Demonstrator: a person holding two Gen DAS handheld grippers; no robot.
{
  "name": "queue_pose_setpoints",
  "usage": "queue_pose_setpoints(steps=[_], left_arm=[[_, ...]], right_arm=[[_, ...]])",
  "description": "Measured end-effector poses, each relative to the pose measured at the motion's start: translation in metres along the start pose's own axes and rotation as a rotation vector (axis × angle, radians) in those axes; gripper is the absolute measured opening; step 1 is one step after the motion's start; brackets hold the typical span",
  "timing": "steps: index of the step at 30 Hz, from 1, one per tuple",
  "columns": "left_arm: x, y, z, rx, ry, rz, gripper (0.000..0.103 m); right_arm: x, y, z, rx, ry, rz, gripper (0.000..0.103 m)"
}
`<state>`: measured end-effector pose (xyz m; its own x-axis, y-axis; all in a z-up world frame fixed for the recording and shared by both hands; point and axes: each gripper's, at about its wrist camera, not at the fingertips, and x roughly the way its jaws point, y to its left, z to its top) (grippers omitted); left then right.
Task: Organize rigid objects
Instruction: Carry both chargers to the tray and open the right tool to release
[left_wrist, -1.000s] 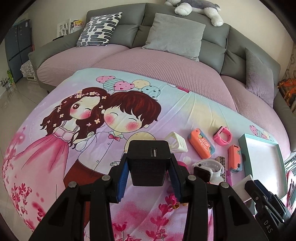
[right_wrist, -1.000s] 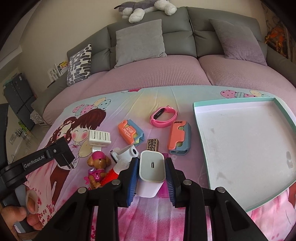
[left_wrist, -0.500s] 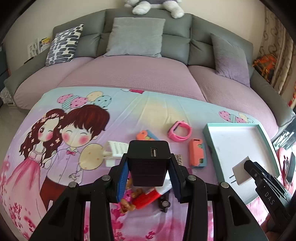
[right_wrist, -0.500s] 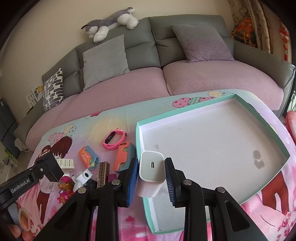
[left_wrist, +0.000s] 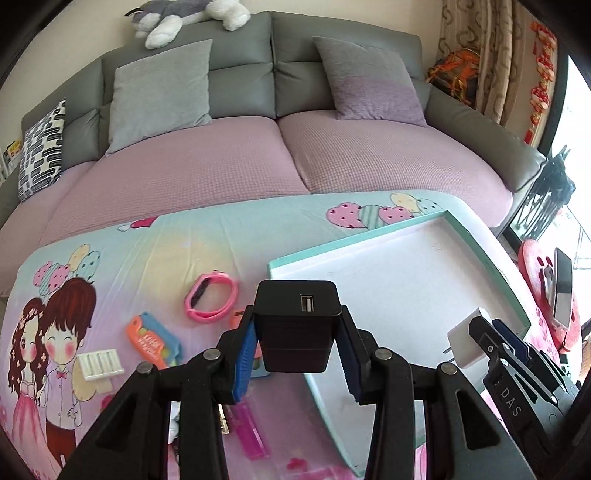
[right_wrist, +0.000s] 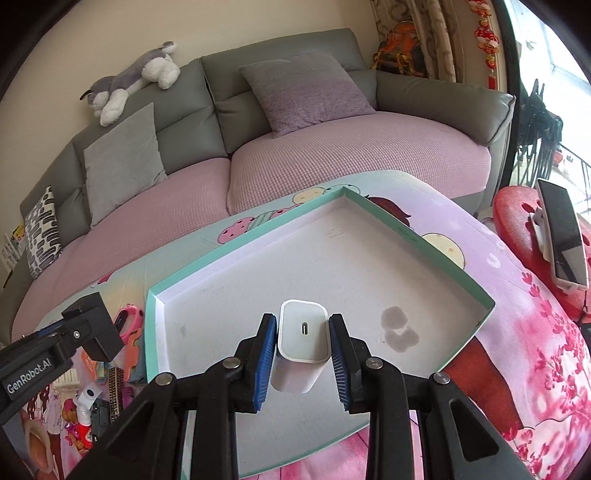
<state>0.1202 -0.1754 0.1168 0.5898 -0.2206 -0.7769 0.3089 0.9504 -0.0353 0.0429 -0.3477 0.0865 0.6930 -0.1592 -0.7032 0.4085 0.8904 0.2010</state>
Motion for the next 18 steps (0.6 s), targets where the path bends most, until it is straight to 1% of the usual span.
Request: queue_pose_setpoints(steps=[5, 9, 11, 16, 17, 18], left_arm=[[0.027, -0.034, -0.009, 0.058, 0.039, -0.045, 0.043], [0.046, -0.048, -0.021, 0.068, 0.095, -0.063, 0.043], [0.046, -0.051, -0.021, 0.079, 0.094, -0.057, 0.043], [0.039, -0.047, -0.022, 0.060, 0.088, -0.058, 0.043], [0.037, -0.044, -0.022, 0.056, 0.086, -0.056, 0.046], [0.034, -0.042, -0.022, 0.052, 0.084, -0.056, 0.051]], right_arm=[[0.008, -0.012, 0.000, 0.032, 0.019, -0.012, 0.031], [0.013, -0.015, -0.002, 0.038, 0.033, -0.043, 0.031], [0.012, -0.014, -0.002, 0.041, 0.033, -0.042, 0.031], [0.014, -0.009, -0.003, 0.014, 0.034, -0.056, 0.032], [0.014, -0.009, -0.003, 0.014, 0.035, -0.057, 0.032], [0.014, -0.009, -0.003, 0.013, 0.035, -0.059, 0.032]])
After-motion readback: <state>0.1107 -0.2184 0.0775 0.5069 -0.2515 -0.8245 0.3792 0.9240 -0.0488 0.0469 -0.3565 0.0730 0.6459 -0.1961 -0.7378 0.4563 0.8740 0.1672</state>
